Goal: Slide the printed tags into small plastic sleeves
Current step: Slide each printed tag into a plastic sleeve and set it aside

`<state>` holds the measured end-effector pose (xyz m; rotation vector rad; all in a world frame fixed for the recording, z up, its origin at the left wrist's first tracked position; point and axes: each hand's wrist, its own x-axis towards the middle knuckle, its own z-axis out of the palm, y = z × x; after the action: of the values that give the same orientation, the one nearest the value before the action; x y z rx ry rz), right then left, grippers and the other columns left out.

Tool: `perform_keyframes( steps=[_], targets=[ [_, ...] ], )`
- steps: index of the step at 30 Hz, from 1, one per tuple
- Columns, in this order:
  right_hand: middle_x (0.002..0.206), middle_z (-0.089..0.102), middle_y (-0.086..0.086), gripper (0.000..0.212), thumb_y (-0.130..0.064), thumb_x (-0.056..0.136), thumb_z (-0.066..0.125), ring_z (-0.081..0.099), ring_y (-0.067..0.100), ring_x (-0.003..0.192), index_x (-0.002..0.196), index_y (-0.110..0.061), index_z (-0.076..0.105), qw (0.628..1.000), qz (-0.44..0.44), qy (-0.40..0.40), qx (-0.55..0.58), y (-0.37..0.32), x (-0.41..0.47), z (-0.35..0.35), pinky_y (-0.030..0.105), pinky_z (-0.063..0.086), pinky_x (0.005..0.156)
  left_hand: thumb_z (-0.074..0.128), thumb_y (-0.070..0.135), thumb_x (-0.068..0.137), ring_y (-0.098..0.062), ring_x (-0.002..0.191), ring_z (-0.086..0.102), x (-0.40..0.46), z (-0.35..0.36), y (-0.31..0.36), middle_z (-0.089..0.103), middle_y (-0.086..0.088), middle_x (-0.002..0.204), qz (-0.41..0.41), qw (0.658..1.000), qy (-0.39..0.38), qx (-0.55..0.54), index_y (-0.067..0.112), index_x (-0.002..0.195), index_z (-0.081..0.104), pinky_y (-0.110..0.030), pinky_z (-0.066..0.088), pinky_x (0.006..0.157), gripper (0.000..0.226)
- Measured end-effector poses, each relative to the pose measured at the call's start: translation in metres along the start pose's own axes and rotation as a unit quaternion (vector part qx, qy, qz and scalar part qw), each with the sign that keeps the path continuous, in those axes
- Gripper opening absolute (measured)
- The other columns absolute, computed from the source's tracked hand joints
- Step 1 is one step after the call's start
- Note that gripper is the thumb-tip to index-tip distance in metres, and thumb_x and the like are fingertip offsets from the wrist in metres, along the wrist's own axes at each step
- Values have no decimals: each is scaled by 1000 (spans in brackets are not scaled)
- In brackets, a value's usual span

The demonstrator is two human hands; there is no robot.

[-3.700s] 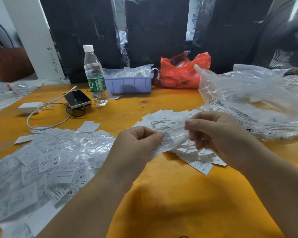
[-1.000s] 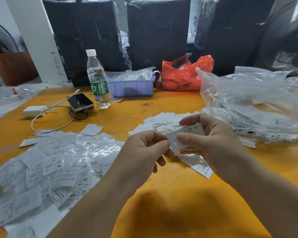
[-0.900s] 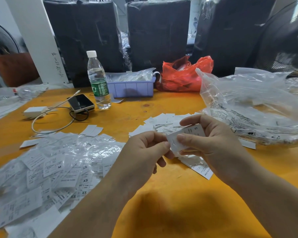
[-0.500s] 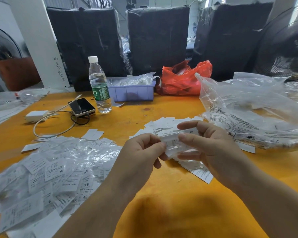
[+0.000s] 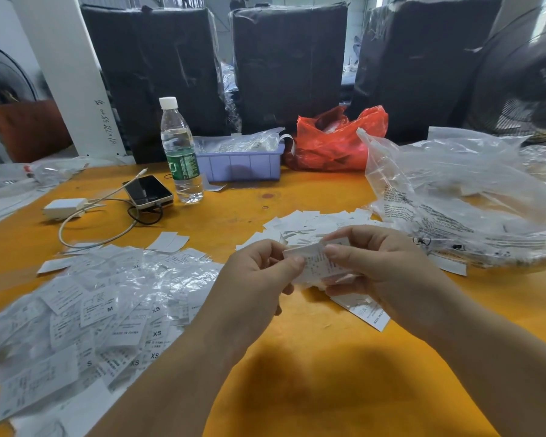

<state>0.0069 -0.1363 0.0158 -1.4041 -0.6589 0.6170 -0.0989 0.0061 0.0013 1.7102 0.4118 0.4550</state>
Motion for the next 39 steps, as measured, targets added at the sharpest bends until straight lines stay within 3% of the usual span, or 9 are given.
perform_keyframes(
  steps=[4,7,12,20,30,34,39],
  targets=[
    [73,71,11,5,0,85,65,65,18,57,88,-1,68,998,-20,21,-52,1,1,-1,31,59,57,62,18,93,-9,58,61,0,0,1,71,-8,81,-2,1000,-4,-10,9,91,67,-20,48,48,11],
    [75,72,9,8,-2,89,61,65,20,61,92,-2,69,998,-32,32,-54,1,0,-2,32,60,59,60,18,94,-11,55,59,0,-2,2,71,-16,83,2,1000,-8,-23,9,95,67,-22,47,47,12],
    [87,70,22,15,-4,92,56,67,30,69,99,0,68,1000,-25,6,-12,3,-1,5,36,61,61,71,23,87,-11,62,62,-4,3,2,71,-12,83,12,999,-39,4,17,95,69,-27,48,53,11],
    [71,70,11,20,2,84,67,60,17,57,100,-8,65,997,-33,16,-70,3,1,0,30,56,58,73,18,84,-5,59,61,-1,-4,2,72,1,75,16,1000,6,17,22,97,69,-21,49,52,14],
    [76,73,12,30,-1,83,69,60,18,58,109,-11,60,994,-49,15,-95,2,-1,0,28,56,59,67,19,90,-4,57,59,2,-11,2,72,3,71,16,1000,17,16,19,90,71,-19,47,49,4],
    [75,72,13,27,1,85,68,60,18,57,107,-12,61,993,-42,20,-111,6,-1,2,28,55,59,68,17,89,-3,52,57,5,-19,3,72,3,68,1,998,16,54,19,87,70,-17,45,46,3],
    [79,72,14,23,-2,85,68,62,17,60,104,-15,63,990,-30,20,-133,7,0,2,27,55,60,71,24,85,-9,50,54,10,-47,7,72,5,69,-51,975,5,216,33,93,64,-22,44,44,14]
  ],
)
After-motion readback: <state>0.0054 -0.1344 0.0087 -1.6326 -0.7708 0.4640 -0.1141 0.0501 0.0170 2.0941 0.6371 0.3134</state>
